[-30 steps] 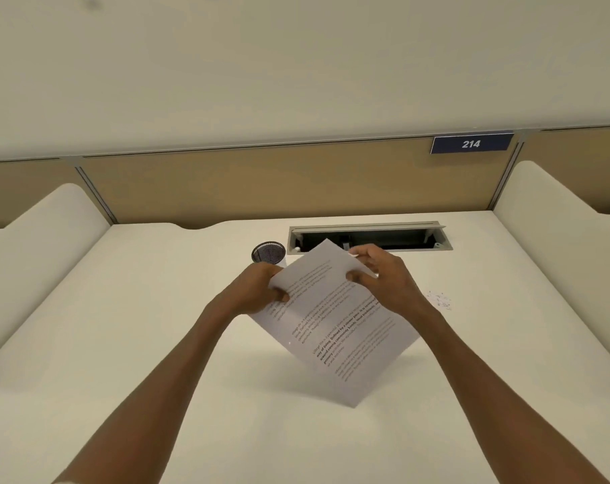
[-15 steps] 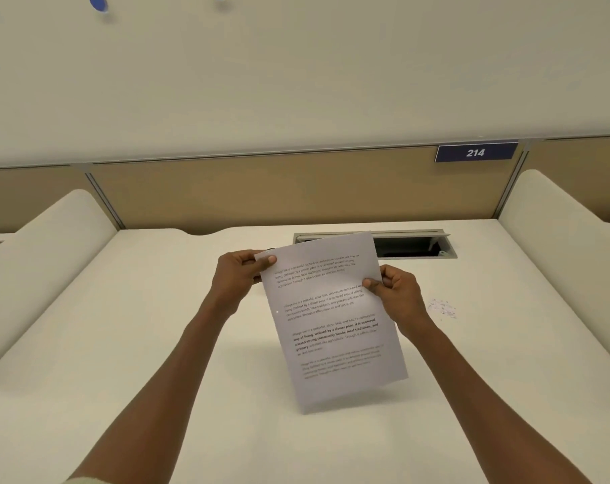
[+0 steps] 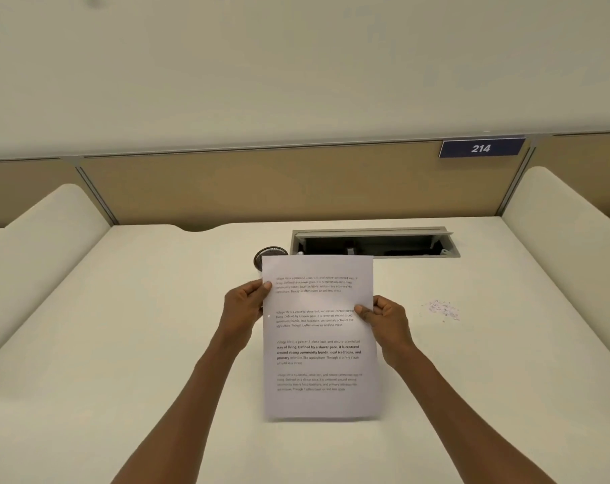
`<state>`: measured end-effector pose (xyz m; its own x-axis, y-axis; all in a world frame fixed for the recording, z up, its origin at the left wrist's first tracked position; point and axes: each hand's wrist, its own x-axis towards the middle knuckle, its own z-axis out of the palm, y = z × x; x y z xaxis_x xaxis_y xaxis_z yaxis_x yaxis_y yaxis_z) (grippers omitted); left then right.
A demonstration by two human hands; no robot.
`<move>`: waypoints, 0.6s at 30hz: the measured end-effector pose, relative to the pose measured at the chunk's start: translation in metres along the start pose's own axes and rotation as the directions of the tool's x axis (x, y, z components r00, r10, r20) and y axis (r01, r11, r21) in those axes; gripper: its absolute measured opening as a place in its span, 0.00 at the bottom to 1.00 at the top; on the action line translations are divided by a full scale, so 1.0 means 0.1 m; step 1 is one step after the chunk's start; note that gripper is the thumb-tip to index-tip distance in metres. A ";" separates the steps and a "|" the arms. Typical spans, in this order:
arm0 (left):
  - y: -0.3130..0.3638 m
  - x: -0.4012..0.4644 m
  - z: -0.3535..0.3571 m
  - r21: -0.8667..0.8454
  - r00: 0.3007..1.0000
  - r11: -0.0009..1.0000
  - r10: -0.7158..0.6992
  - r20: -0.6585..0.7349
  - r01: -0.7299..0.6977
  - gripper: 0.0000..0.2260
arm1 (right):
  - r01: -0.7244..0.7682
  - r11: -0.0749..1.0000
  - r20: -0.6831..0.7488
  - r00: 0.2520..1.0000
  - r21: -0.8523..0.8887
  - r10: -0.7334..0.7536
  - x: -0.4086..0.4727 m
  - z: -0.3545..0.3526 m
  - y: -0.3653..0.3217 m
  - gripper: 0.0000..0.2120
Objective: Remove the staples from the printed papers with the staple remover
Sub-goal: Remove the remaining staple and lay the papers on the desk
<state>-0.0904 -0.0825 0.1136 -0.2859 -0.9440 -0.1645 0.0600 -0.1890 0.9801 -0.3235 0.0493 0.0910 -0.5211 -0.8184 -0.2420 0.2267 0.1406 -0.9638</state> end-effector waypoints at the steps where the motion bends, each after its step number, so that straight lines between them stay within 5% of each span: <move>1: -0.07 0.00 0.01 0.000 1.000 1.000 -0.007 -0.027 0.007 0.07 | -0.012 1.000 -0.006 1.000 0.004 0.012 0.00 0.00 0.06 0.05; 12: -0.47 0.13 0.04 0.158 0.978 0.986 -0.018 -0.206 0.051 0.05 | -0.142 0.957 -0.131 0.985 -0.254 0.111 0.31 -0.05 0.45 0.04; 18: -0.62 0.21 -0.08 0.207 0.973 0.973 -0.053 -0.226 0.101 0.06 | -0.003 0.826 -0.228 0.962 -0.564 -0.152 0.69 -0.13 0.35 0.03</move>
<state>-0.0927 -0.0924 0.0480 -0.0656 -0.9693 -0.2371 -0.1687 -0.2234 0.9600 -0.3617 0.0052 0.0391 -0.7235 -0.6813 -0.1118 -0.2749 0.4328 -0.8586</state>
